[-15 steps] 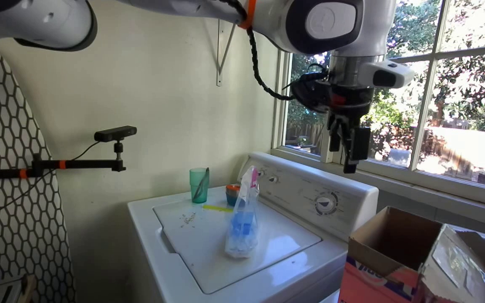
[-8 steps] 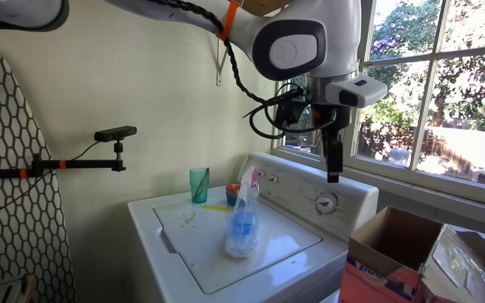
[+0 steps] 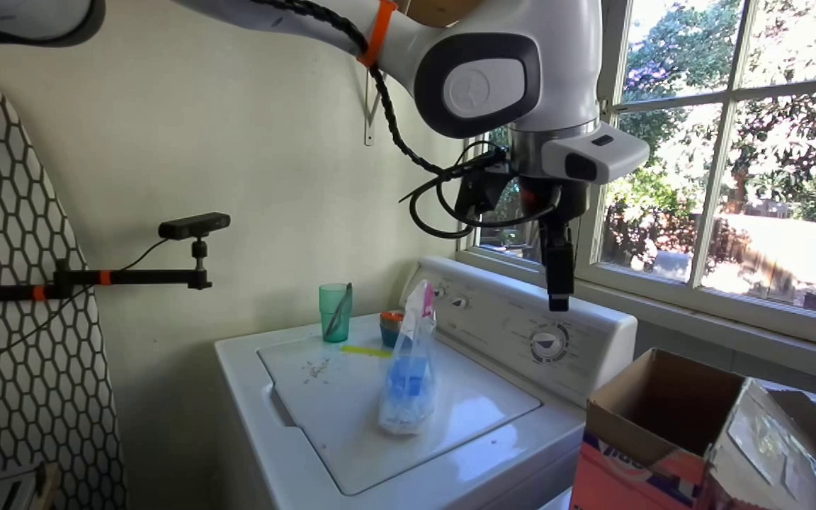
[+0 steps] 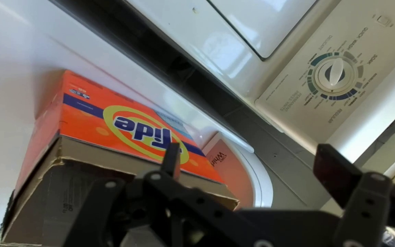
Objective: Remove the clear plastic from the orange box then close the box.
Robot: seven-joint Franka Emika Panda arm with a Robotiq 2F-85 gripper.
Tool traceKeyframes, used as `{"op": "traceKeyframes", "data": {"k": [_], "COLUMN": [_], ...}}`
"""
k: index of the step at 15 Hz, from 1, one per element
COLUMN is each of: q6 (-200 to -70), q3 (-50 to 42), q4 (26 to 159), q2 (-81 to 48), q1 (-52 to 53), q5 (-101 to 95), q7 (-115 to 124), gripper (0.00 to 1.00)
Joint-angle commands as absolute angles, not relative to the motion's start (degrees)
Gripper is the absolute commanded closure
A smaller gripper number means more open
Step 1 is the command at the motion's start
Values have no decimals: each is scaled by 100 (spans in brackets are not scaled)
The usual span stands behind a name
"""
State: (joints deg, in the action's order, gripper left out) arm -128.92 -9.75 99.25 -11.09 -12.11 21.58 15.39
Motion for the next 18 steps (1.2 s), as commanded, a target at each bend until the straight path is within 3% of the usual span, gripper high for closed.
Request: {"op": "traceKeyframes", "data": {"k": [1, 10, 18], "q6": [-13507, -14872, -15313], "q3": [-1104, -1473, -1761], "q4": [10734, 12183, 12312], "q2": [-714, -157, -240], "q1": [-1328, -1750, -1929], "q5": [2374, 3696, 4856], "q7": [1573, 1416, 1035], "gripper": [0, 0, 0]}}
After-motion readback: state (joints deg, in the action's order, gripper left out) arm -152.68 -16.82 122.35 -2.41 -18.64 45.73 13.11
